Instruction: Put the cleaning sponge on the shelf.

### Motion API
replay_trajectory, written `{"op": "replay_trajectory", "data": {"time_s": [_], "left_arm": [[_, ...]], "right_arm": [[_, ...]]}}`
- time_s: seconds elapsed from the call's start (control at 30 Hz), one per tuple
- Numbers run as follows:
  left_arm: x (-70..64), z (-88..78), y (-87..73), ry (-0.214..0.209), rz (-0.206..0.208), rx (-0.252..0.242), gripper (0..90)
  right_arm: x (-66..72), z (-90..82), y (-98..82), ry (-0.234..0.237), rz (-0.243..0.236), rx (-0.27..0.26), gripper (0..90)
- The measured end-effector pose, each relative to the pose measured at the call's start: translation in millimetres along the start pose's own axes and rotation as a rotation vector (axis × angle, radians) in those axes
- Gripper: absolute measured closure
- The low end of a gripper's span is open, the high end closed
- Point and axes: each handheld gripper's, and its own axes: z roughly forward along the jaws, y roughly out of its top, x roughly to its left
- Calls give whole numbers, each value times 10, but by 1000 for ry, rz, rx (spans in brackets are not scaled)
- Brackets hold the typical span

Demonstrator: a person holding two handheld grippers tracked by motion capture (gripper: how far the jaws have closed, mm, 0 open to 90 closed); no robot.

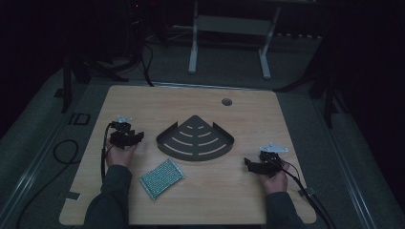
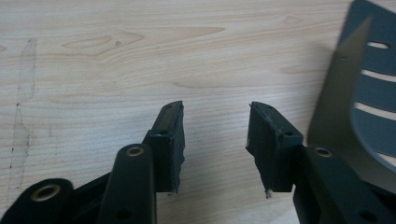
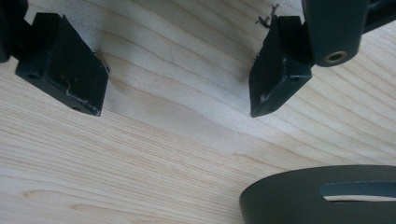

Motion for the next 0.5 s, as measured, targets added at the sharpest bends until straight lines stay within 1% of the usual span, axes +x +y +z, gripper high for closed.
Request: {"op": "replay_trajectory", "data": {"time_s": [0.1, 0.13, 0.17, 0.2, 0.23, 0.3, 0.33, 0.4, 0.5], "left_arm": [[-1, -44, 8, -36, 3, 0, 591], [-1, -44, 8, -36, 3, 0, 591], [-2, -65, 12, -52, 8, 6, 591], [-2, -65, 12, -52, 8, 6, 593], [-14, -100, 16, -72, 14, 15, 593], [-32, -128, 13, -100, 14, 20, 597], [-45, -144, 11, -116, 19, 24, 597], [-77, -179, 7, -131, 39, 29, 604], [-111, -248, 4, -168, 50, 22, 625]], "right_arm": [[0, 0, 0, 0, 0, 0, 193], [0, 0, 0, 0, 0, 0, 193], [0, 0, 0, 0, 0, 0, 193], [0, 0, 0, 0, 0, 0, 193], [0, 0, 0, 0, 0, 0, 193], [0, 0, 0, 0, 0, 0, 193], [0, 0, 0, 0, 0, 0, 193], [0, 0, 0, 0, 0, 0, 193], [0, 0, 0, 0, 0, 0, 193]]}}
